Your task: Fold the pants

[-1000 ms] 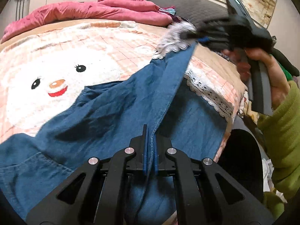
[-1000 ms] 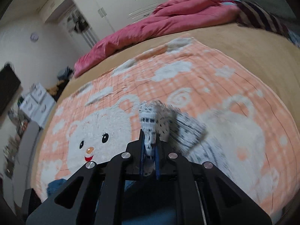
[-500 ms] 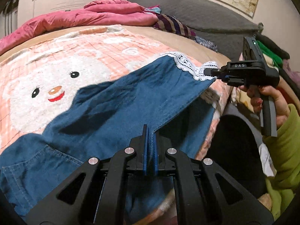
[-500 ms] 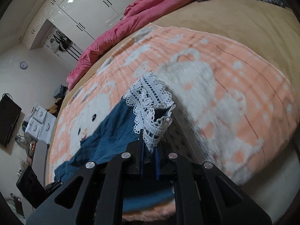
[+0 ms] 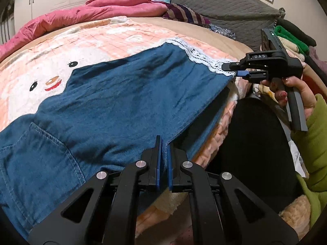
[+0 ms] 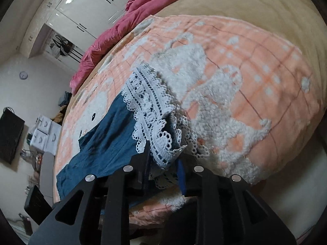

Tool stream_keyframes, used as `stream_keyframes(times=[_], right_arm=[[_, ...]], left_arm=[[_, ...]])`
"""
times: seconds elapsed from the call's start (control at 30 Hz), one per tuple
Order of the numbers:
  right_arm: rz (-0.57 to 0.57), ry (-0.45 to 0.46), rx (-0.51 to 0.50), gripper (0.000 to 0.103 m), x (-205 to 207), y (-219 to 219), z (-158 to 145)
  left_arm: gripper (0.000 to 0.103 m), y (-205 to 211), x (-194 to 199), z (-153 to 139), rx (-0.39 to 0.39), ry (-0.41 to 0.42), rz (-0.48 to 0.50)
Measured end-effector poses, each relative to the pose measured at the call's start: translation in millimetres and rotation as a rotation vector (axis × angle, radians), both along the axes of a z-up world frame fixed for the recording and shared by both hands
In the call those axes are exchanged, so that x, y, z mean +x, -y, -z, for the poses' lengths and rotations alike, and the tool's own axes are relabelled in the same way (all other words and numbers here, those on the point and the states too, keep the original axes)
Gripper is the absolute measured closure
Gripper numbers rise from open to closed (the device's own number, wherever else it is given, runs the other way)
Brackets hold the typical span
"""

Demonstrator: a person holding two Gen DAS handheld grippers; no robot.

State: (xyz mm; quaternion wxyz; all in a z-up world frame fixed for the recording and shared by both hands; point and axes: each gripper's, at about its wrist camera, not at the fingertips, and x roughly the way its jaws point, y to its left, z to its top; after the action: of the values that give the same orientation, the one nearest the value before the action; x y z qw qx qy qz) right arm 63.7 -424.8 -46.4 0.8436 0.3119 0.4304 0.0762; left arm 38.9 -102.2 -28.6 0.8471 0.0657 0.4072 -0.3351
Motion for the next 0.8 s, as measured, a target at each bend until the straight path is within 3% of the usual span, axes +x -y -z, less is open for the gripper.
stream_keyframes(times=[0.2,0.33,0.4,0.5,0.53,0.57,0.6,0.7,0.8], right_arm=[[0.001,0.008,-0.054,0.088,-0.1,0.0,0.1],[-0.029,0.009,-0.118,0.088,1.4,-5.1,5.0],[-0.025,0.016,-0.104,0.085,-0.5,-3.4,5.0],[-0.006,0.034,-0.097,0.069,-7.3,1.6,-2.2],[0.010,0.046,-0.123,0.057,-11.3,2.8,-8.1],[0.022,0.056,-0.152,0.053,-14.8,3.5,-14.0],[0.028,0.068,-0.175,0.053,-18.1,3.8,-18.8],[0.016,0.110,-0.225,0.053,-27.6,-1.0,-32.4],[-0.001,0.140,-0.325,0.046,-30.9,-13.6,-39.8]], left_arm=[[0.103,6.3,-10.3,0.8,0.015,0.009,0.034],[0.100,12.2,-10.4,11.5,0.054,0.008,0.027],[0.100,12.0,-7.4,17.7,0.056,-0.010,0.017],[0.097,9.7,-9.7,13.5,0.029,-0.003,0.021],[0.087,7.9,-10.8,11.2,0.009,-0.005,0.023],[0.072,5.0,-12.4,8.1,-0.020,-0.013,0.024],[0.068,3.8,-13.9,6.4,-0.029,-0.013,0.024],[0.068,-0.2,-20.7,0.5,-0.040,-0.001,0.010],[0.068,-9.7,-26.4,-8.2,-0.070,0.000,-0.012]])
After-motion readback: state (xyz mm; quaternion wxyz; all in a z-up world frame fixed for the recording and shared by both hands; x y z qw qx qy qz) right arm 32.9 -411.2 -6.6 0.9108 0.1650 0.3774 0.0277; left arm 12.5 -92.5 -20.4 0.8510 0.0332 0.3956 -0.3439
